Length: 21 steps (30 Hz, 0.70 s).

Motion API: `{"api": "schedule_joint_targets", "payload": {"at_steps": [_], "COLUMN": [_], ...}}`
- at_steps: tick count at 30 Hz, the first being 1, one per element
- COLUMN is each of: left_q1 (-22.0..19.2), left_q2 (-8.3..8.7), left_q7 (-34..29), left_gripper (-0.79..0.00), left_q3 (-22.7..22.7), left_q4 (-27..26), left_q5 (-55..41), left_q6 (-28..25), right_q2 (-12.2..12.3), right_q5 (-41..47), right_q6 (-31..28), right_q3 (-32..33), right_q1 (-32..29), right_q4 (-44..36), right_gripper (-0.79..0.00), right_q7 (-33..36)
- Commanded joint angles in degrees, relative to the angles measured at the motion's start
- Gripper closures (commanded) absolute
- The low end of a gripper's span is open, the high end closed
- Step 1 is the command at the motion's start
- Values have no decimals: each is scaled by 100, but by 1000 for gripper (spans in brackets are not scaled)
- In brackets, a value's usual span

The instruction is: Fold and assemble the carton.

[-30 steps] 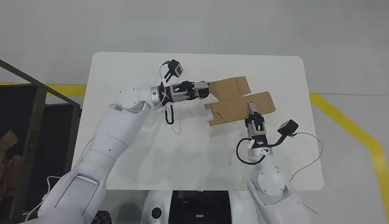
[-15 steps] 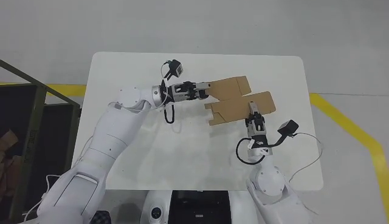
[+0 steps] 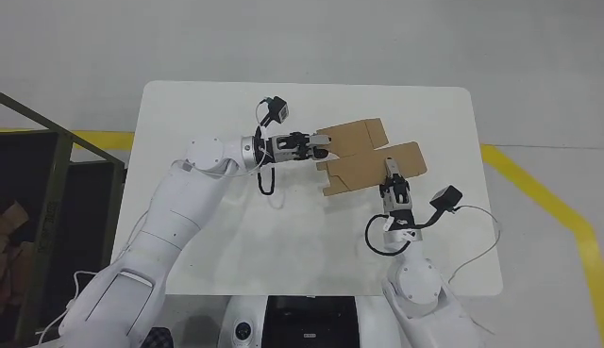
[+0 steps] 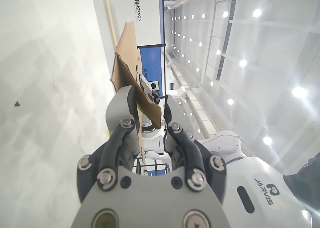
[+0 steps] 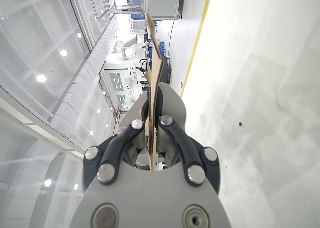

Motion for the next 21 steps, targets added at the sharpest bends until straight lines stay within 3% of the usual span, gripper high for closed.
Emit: {"api": "schedule_joint_targets", "payload": {"at_steps": [1,10,14,19,20,21], "left_q1": [-15,-84,-107,-126,-128,-129], "left_q2": [3,4,4,5,5,4], "left_q7": [-16,-12,-19,-52,-53,-52], "left_gripper": [-203,-129,0,0,0,0], "left_q3": [3,23,31,41,42,43], "left_q4": [37,170,197,213,216,221], "left_q5": [38,135,162,182,181,176], "left_q6": [21,85,106,113,111,113], "right_q2": [-8,-39,-52,-69,-72,-75], "right_q5": [-3,-54,-60,-74,-68,-69], "right_q6": [9,-8,-14,-30,-31,-28], "right_q3": [6,16,21,33,36,40], "right_q1": [-2,-18,-31,-47,-51,-54], "right_q4": [-1,-39,-61,-86,-91,-96], "right_gripper": [0,0,0,0,-12,-123], "right_q7": [4,50,64,65,69,74]}}
